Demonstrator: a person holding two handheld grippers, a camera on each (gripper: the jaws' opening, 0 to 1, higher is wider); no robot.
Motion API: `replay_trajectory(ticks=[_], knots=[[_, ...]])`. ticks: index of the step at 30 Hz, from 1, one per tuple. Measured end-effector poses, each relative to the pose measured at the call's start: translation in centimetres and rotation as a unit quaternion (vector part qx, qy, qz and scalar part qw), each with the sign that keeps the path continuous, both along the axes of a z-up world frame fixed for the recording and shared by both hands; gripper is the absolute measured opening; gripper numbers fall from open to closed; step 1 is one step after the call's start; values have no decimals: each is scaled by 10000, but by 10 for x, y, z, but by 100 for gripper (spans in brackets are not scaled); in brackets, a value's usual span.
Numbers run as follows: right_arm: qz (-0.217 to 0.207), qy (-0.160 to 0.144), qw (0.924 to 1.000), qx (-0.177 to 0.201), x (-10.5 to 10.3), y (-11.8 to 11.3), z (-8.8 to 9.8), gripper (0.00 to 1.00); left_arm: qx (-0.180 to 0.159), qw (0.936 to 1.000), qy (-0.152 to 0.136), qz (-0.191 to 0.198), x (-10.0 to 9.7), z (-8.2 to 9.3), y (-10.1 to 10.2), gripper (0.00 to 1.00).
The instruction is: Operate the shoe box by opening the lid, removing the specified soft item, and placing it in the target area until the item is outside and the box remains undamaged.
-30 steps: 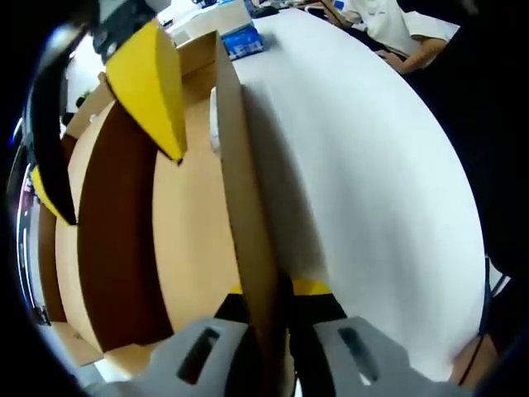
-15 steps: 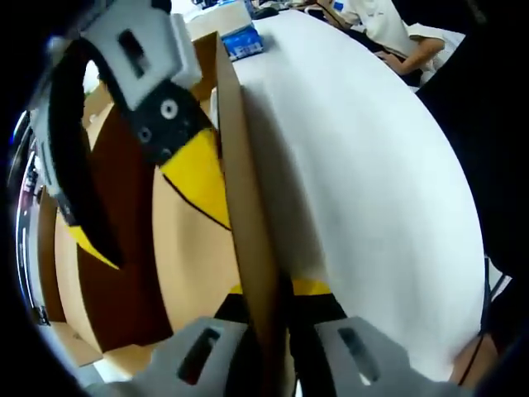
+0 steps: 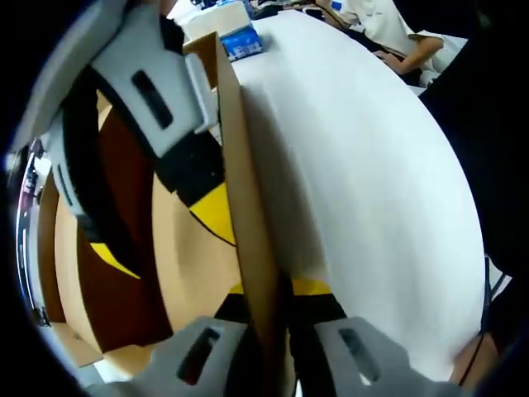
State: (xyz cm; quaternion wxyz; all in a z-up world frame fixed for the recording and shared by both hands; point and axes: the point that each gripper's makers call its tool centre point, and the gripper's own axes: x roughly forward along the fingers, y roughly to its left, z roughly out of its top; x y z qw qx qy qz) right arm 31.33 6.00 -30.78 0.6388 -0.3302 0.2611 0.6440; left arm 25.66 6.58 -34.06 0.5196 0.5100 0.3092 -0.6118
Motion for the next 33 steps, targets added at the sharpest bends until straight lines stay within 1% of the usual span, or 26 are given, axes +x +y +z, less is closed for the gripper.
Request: replay_trajectory(ticks=[5,10,18,19,21,26,28,33], knots=[[21,162,9999,-25,0,3,-13,59,8,10000,-8,-2,0,0,0,5],[52,133,9999,-47,1,5,-20,61,-11,10000,13,38,-1,0,0,5],[7,149,9999,44,-1,4,-22,60,-37,10000,43,42,0,0,0,5],[32,121,9999,27,0,4,-23,60,-34,10000,34,36,0,0,0,5],[18,75,9999,-131,1,1,-27,62,-44,10000,26,68,0,0,0,5],[-112,227,9996,85,1,5,-25,61,-80,9999,90,56,-2,1,-1,5],[-141,214,9996,84,1,4,-25,61,-82,9999,88,55,-2,1,-1,5],[-59,136,9997,189,-3,8,-21,61,-44,10000,33,35,1,1,-1,5]])
